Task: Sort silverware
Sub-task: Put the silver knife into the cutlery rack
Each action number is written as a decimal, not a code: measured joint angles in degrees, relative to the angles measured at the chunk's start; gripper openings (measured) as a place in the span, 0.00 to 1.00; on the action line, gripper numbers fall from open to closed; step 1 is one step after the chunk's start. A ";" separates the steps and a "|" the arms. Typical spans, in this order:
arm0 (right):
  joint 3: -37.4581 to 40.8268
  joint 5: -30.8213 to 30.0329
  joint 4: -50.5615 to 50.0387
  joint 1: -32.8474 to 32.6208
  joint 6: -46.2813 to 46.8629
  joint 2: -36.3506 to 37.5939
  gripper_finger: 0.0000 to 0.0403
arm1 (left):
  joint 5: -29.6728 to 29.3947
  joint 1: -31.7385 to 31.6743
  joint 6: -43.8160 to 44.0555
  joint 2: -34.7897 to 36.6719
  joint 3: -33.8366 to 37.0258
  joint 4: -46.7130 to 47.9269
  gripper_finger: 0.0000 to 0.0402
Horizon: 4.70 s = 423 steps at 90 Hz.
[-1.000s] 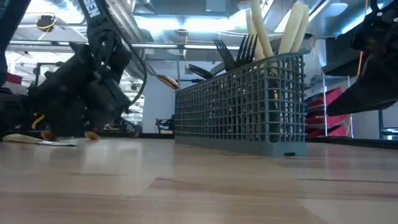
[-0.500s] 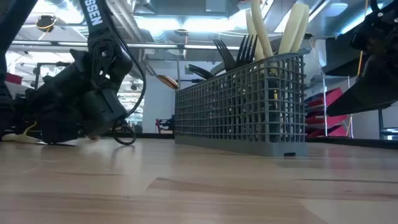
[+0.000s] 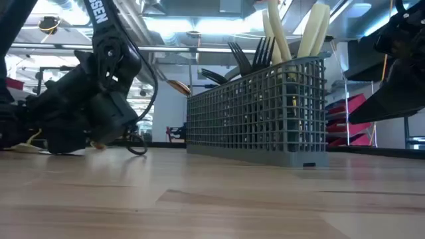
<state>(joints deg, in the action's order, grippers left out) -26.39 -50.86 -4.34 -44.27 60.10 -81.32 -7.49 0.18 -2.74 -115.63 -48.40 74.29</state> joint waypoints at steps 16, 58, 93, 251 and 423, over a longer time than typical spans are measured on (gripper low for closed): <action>0.00 0.10 0.04 -0.02 0.02 0.00 0.29 | 3.81 1.17 2.65 0.10 -3.02 -1.29 0.00; -0.02 0.53 0.23 -0.02 -0.17 -0.02 0.29 | 3.26 3.33 8.48 5.35 -5.54 4.13 0.10; -0.02 0.56 0.42 -0.02 -0.20 0.00 0.29 | 2.78 3.89 3.59 6.95 -5.44 4.04 0.54; -0.02 0.99 0.22 -0.02 -0.61 0.00 0.29 | -8.64 -4.00 -4.62 3.30 2.69 -2.31 0.75; -2.07 8.04 -0.17 -2.46 -7.70 4.59 0.29 | 13.26 3.09 15.43 3.15 -9.00 1.57 0.01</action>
<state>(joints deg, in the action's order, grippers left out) -28.46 -42.83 -4.50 -46.73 52.39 -76.73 5.78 3.27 12.69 -112.49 -57.40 75.86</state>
